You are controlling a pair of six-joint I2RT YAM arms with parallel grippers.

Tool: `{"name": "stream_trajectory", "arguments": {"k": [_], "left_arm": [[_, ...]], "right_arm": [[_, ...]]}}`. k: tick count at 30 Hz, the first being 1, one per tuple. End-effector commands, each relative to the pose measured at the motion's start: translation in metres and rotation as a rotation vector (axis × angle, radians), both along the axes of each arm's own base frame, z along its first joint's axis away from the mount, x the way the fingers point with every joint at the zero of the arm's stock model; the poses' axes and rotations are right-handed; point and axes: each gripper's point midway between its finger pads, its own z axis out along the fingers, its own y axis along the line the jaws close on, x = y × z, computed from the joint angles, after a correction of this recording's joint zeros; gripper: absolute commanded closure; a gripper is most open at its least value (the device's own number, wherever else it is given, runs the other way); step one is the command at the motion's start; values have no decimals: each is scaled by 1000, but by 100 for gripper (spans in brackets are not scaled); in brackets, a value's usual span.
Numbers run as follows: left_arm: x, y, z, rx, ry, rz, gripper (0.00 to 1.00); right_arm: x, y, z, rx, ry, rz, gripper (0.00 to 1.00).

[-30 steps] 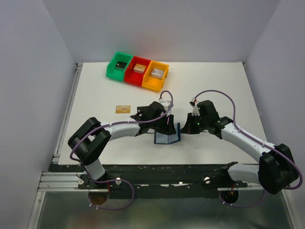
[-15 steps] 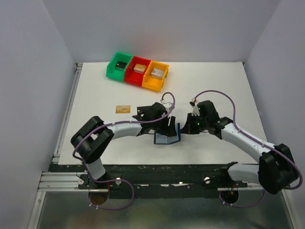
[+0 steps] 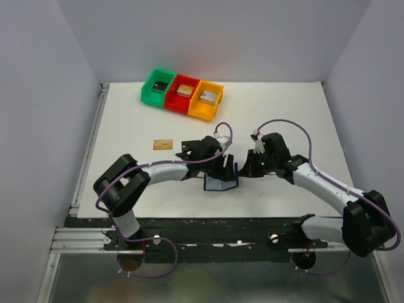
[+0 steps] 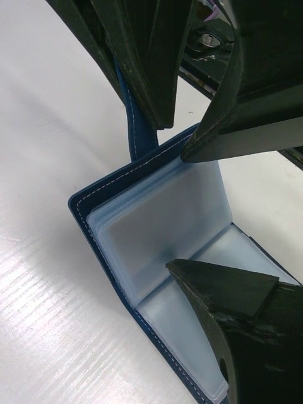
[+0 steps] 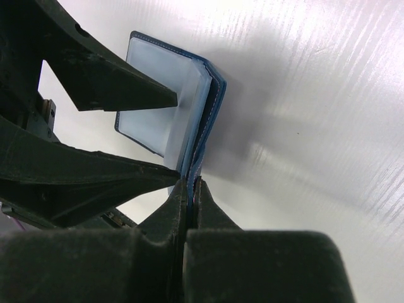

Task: Take the credit cards out of the card holder
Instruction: Remove the credit card from the card holder.

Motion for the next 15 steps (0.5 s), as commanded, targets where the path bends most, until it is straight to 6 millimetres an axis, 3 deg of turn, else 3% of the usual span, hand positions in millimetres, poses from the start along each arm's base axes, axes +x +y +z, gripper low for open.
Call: {"name": "stream_trajectory", "arguments": {"k": [1,9,15], "left_arm": [[1,-7,22,-34,-48,-11,26],[0,-6,19,-21,-46,-5,25],[2,-3,14,-2,-40,6,30]], "right_arm": [[0,3,7,34,-23,20,100],[0,5,8,40,-28,23,100],[0,3,10,36,-35,22,100]]}}
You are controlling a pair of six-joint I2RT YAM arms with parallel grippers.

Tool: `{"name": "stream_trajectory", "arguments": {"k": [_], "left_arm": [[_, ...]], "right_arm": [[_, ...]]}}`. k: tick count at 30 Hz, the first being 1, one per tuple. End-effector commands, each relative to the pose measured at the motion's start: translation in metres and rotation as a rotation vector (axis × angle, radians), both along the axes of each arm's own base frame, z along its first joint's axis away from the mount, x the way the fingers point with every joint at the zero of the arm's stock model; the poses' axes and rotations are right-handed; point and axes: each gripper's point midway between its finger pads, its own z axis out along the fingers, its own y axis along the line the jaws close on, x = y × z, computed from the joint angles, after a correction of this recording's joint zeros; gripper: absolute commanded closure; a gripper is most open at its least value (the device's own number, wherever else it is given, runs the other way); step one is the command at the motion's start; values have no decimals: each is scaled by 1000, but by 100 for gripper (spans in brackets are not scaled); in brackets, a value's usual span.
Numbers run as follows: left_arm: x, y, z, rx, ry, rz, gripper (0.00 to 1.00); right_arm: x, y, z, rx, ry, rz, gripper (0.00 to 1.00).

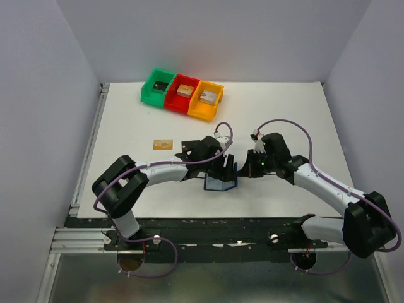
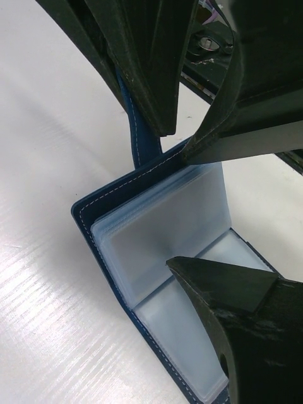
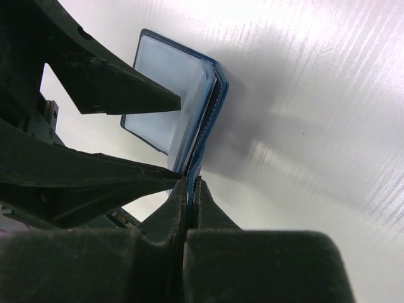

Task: Take the credit cards out of the card holder
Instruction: Remove the credit card from the card holder.

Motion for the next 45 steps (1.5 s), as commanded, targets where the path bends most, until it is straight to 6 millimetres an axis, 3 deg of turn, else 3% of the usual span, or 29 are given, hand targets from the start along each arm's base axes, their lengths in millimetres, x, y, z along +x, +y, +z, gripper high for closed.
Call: {"name": "stream_trajectory", "arguments": {"k": [1,10,19,31,45], "left_arm": [[4,0,6,10,-21,14,31],[6,7,3,30,-34,50,35],[10,15,12,24,-72,91,27],[13,19,15,30,-90,116,26],[14,9,5,57,-58,72,27]], "right_arm": [[2,2,8,26,-34,13,100],[2,0,6,17,-36,12,100],[2,-4,-2,-10,-27,4,100],[5,-8,-9,-49,-16,-8,100],[9,-2,0,-23,-24,5,100]]}}
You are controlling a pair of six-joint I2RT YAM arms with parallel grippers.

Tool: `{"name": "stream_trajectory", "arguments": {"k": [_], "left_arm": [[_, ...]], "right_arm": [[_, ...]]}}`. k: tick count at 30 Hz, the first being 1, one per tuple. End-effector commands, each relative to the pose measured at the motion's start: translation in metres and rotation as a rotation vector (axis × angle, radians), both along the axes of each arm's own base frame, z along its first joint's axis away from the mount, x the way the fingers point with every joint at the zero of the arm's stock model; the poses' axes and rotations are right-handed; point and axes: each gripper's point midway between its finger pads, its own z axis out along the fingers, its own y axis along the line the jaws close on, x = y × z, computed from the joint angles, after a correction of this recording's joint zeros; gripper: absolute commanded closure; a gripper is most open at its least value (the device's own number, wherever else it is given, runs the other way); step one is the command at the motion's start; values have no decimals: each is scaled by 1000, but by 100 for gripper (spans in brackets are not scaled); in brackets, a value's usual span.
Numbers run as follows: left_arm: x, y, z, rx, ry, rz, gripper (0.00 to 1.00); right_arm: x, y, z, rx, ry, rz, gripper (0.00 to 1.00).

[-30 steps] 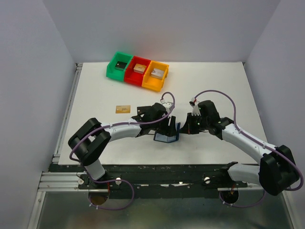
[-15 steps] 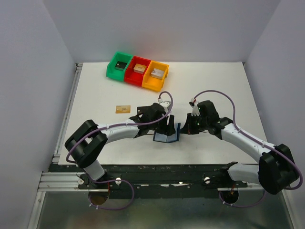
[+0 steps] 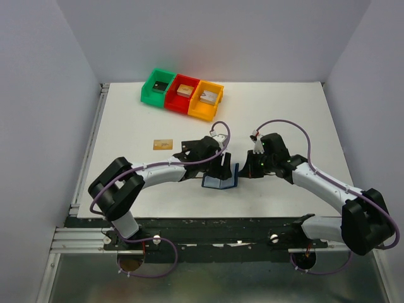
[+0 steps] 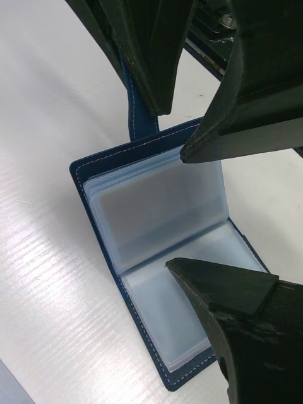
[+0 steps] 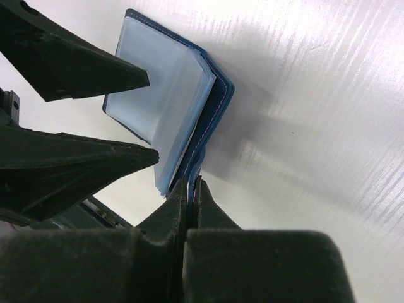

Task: Take the credit cards out of the card holder
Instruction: Remove the credit card from the card holder.

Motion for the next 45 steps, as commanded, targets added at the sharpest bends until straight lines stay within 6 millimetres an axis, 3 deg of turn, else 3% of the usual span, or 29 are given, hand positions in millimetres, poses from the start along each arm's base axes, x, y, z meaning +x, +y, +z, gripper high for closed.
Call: {"name": "stream_trajectory", "arguments": {"k": [1,35,45], "left_arm": [[2,-9,4,-5,-6,-25,27],[-7,-18,-6,30,14,-62,24],[-4,-7,-9,66,7,-13,37]], "right_arm": [[8,2,8,8,-26,5,100],[6,6,11,33,-25,17,100],[5,4,14,30,-34,15,100]]}}
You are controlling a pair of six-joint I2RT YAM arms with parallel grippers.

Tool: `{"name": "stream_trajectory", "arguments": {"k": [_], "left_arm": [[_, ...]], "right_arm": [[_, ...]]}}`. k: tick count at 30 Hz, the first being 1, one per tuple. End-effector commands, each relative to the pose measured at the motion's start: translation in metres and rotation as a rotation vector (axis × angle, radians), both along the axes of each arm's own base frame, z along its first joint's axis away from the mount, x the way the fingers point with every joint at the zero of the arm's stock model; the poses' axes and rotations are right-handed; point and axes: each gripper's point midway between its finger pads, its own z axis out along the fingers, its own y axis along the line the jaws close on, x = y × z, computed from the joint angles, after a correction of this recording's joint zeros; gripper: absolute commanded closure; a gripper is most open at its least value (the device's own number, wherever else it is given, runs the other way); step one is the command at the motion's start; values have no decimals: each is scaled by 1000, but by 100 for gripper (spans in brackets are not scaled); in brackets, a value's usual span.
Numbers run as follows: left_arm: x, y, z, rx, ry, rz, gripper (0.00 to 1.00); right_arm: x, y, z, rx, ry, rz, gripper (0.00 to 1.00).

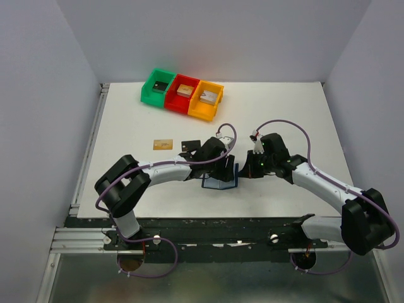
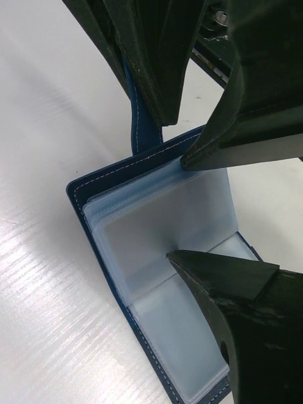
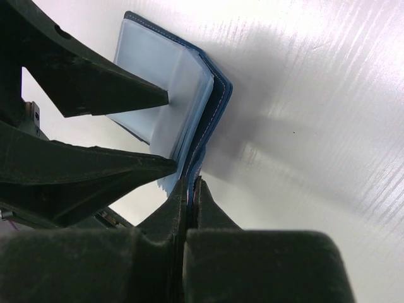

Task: Take the credit cards out of the card holder
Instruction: Remove the credit card from the card holder.

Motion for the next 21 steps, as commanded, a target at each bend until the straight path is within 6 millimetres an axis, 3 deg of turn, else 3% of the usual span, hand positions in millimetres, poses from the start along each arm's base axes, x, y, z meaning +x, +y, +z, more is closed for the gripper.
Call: {"name": "stream_trajectory", "arguments": {"k": [1,13,21], "left_arm": [[4,8,0,36,-23,43,38],[14,31,11,58,-92,162,41],[15,34,11,71,-100,171,38]], "right_arm": [[6,3,14,27,-36,12,100],[6,3,15,21,-48,17,100],[6,1,14,15,-48,17,100]]}}
